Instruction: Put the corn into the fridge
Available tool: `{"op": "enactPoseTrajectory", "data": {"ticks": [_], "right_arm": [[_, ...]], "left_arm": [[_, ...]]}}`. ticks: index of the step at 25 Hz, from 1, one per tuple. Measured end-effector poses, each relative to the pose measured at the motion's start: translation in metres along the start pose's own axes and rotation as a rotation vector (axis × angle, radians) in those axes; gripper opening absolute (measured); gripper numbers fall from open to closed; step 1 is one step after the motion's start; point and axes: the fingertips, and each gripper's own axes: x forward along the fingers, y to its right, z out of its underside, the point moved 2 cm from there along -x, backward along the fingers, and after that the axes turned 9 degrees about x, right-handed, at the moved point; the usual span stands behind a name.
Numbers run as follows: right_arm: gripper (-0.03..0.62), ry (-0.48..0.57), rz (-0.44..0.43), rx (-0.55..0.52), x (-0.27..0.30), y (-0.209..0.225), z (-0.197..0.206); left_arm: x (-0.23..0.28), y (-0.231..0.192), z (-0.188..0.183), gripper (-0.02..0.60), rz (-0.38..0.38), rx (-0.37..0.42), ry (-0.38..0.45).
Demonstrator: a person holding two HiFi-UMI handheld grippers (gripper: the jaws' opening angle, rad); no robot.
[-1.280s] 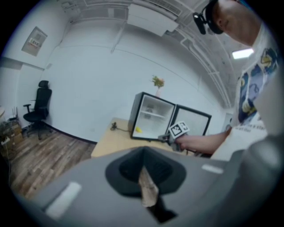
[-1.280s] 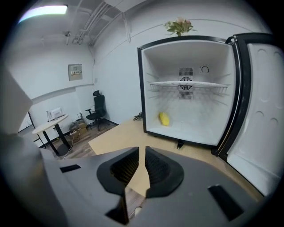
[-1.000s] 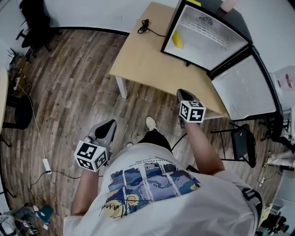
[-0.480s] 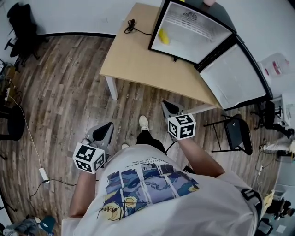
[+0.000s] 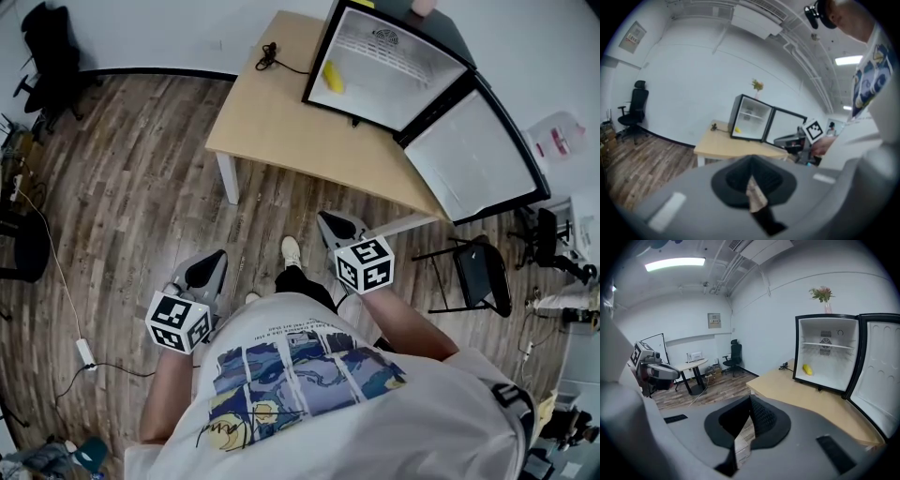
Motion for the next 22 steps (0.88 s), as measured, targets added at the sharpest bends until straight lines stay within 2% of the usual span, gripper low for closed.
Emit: {"op": "enactPoseTrajectory", "data": {"ticks": [10, 22], "right_arm": [[0.011, 0.003, 0.01, -0.014, -0.021, -0.003, 0.006], [0.011, 0.039, -0.021, -0.042, -0.057, 0.02, 0.01]], "left_arm": [[-0.003, 0.021, 0.015, 0.009, 0.028, -0.022, -0.022], [0.04, 0.066, 0.008, 0.009, 0.066, -0.008, -0.057]]}}
